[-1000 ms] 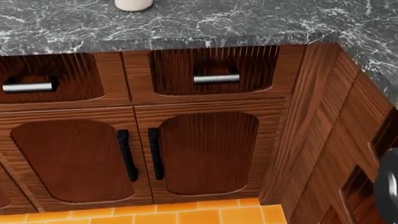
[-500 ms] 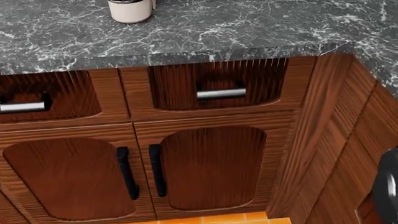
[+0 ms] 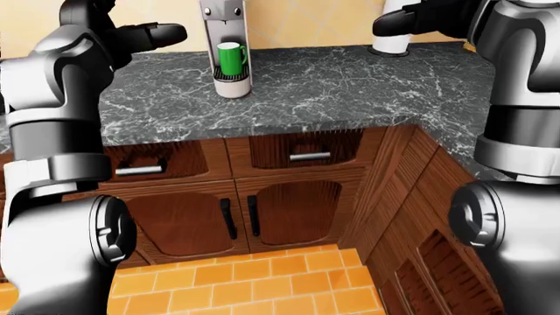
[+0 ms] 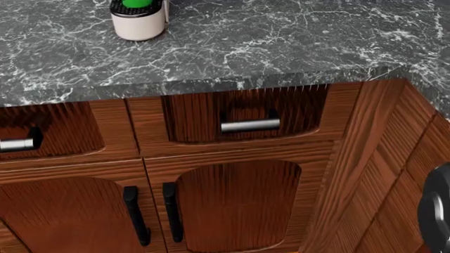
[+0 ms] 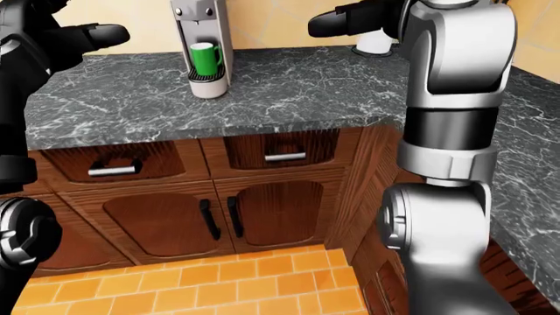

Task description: Press the button on the coffee machine to serve coffee.

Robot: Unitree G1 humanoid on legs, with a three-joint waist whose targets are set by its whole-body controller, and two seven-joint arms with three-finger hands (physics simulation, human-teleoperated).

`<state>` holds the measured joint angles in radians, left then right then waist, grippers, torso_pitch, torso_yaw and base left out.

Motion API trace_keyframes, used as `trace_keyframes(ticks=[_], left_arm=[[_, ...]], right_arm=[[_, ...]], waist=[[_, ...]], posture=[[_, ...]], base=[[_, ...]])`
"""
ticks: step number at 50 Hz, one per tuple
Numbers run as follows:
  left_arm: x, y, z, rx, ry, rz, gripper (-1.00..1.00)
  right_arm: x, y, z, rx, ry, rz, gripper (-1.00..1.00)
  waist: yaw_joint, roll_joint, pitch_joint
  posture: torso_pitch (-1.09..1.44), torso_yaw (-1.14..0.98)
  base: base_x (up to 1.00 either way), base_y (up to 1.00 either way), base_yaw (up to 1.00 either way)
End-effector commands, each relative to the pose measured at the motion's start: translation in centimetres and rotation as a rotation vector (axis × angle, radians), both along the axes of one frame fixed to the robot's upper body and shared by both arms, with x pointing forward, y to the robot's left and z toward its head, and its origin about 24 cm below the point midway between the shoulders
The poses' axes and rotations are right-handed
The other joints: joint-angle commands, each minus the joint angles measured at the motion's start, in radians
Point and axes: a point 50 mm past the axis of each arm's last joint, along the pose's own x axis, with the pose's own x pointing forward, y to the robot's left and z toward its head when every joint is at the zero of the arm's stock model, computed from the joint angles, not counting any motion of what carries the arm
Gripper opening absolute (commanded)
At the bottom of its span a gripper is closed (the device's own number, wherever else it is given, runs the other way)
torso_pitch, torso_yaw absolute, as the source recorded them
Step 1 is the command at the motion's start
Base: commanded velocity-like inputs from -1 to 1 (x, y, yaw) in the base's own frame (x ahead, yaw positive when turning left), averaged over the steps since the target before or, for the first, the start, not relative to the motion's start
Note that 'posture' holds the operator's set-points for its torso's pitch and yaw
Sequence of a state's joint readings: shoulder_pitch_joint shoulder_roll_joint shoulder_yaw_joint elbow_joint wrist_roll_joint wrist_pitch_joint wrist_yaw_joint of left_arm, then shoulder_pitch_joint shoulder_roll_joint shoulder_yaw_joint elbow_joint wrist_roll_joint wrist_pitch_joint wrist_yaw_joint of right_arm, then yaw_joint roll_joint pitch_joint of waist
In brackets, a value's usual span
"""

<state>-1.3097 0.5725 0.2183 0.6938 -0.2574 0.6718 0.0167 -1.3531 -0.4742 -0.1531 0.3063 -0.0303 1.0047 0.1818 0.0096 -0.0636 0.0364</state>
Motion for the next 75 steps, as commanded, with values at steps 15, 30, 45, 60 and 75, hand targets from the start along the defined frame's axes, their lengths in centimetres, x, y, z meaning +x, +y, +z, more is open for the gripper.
trace_keyframes(ticks=[15,30,45,60,75], left_arm=[[-0.5,-0.3,1.9,0.005,-0.081,-0.012,1.0],[-0.4,-0.4,1.5,0.005,-0.079,-0.015,1.0],[-0.7,-0.3,1.5,0.006,-0.073,-0.011,1.0],[-0.6,-0.3,1.5,0.007,-0.074,-0.013,1.0],[-0.4,-0.4,1.1,0.007,-0.073,-0.016,1.0]], right_arm=[[-0.5,0.0,1.2,-0.006,-0.061,-0.003,1.0],[-0.7,-0.1,1.1,-0.005,-0.059,-0.005,1.0],[-0.7,0.0,0.8,-0.004,-0.057,0.002,1.0],[-0.7,0.2,0.7,-0.003,-0.055,0.007,1.0],[-0.6,0.0,0.7,-0.025,-0.05,-0.007,1.0]], waist=[[-0.023,0.122,-0.026],[-0.005,0.041,-0.022],[-0.024,0.146,-0.032],[-0.004,0.016,-0.024],[-0.019,0.119,-0.003]], posture=[[0.0,0.0],[0.0,0.0],[0.0,0.0],[0.0,0.0],[0.0,0.0]], base=[[0.17,0.17,0.0],[0.17,0.21,0.0],[0.17,0.21,0.0],[0.18,0.21,0.0],[0.13,0.13,0.0]])
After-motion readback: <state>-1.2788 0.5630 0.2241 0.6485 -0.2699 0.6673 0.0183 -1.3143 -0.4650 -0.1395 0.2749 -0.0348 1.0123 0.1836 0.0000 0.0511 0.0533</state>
